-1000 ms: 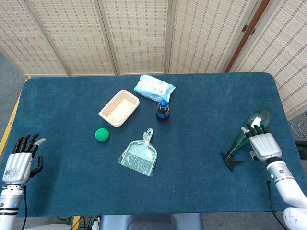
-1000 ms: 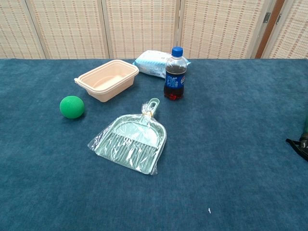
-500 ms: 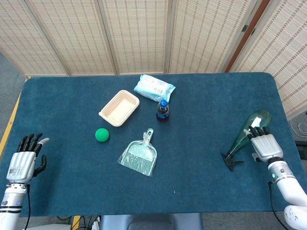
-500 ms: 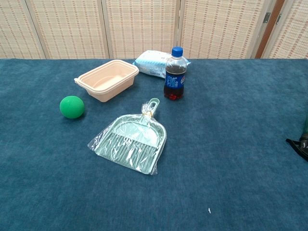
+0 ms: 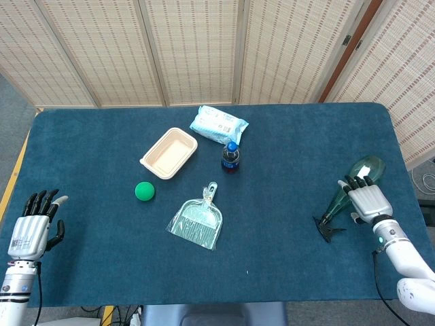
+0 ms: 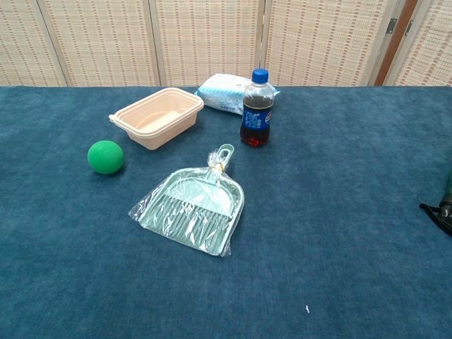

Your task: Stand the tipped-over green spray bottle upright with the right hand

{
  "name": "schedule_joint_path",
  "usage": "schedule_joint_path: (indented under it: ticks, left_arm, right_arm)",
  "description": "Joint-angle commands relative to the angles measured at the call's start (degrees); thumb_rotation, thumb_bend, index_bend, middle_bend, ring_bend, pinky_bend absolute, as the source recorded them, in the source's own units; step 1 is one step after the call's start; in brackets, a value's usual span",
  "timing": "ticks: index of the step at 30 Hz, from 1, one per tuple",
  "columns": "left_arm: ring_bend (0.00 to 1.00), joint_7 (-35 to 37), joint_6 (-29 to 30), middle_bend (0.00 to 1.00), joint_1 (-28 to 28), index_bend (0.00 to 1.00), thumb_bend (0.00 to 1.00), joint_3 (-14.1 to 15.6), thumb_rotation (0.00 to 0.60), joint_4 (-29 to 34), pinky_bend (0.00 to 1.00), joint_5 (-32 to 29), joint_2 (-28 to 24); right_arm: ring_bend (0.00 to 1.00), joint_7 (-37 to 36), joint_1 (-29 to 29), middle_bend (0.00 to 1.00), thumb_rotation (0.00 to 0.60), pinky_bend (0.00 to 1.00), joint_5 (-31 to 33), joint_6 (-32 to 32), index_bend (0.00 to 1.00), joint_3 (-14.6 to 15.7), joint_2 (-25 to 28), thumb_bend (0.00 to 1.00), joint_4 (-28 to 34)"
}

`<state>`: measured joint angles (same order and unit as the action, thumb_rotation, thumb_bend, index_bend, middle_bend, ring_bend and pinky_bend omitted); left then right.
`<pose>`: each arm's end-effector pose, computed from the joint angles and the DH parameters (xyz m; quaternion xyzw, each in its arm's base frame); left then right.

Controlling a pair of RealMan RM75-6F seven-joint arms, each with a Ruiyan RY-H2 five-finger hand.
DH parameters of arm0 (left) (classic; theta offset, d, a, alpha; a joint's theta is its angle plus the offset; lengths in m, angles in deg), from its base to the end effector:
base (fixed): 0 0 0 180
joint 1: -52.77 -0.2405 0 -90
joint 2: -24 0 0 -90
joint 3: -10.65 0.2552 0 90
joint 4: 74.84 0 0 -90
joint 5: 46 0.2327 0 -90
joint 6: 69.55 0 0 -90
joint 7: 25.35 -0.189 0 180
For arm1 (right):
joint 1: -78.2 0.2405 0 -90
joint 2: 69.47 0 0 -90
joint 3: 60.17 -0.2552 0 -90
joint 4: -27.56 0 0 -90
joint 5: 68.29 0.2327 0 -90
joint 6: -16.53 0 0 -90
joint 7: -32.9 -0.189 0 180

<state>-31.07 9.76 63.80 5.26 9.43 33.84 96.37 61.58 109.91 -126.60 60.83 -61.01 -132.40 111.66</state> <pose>-0.3274 0.2744 0.1024 -0.6068 -0.3727 -0.3590 0.6033 -0.3507 -0.3549 0.0872 0.7600 -0.3448 0.0688 0.5466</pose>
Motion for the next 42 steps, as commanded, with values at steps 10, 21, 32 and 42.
schedule_joint_path:
  ticks: [10, 21, 32, 42]
  left_arm:
    - [0.03, 1.05, -0.55, 0.1, 0.22, 0.19, 0.61, -0.24, 0.6, -1.37, 0.02, -0.67, 0.6]
    - [0.03, 0.49, -1.07, 0.1, 0.41, 0.19, 0.61, -0.55, 0.6, -1.52, 0.02, -1.63, 0.34]
    - [0.03, 1.07, -1.21, 0.1, 0.59, 0.19, 0.61, -0.73, 0.6, -2.3, 0.02, -1.8, 0.58]
    - [0.03, 0.95, -1.38, 0.1, 0.7, 0.19, 0.61, -1.13, 0.6, -1.83, 0.02, -2.65, 0.71]
  right_arm:
    - [0.0, -1.56, 1.58, 0.0, 0.6, 0.07, 0.22, -2.01, 0.0, 0.89, -1.01, 0.26, -2.26]
    - [0.0, -3.29, 0.68, 0.0, 0.6, 0.07, -1.71, -0.54, 0.0, 2.04, -0.77, 0.25, -2.65]
    - [0.0, -4.78, 1.01, 0.0, 0.6, 0.07, -2.85, -0.76, 0.0, 2.1, -1.19, 0.24, -3.14]
    - [0.0, -3.76, 0.28, 0.0, 0.6, 0.07, -3.79, 1.2, 0.0, 2.83, 0.22, 0.24, -0.42]
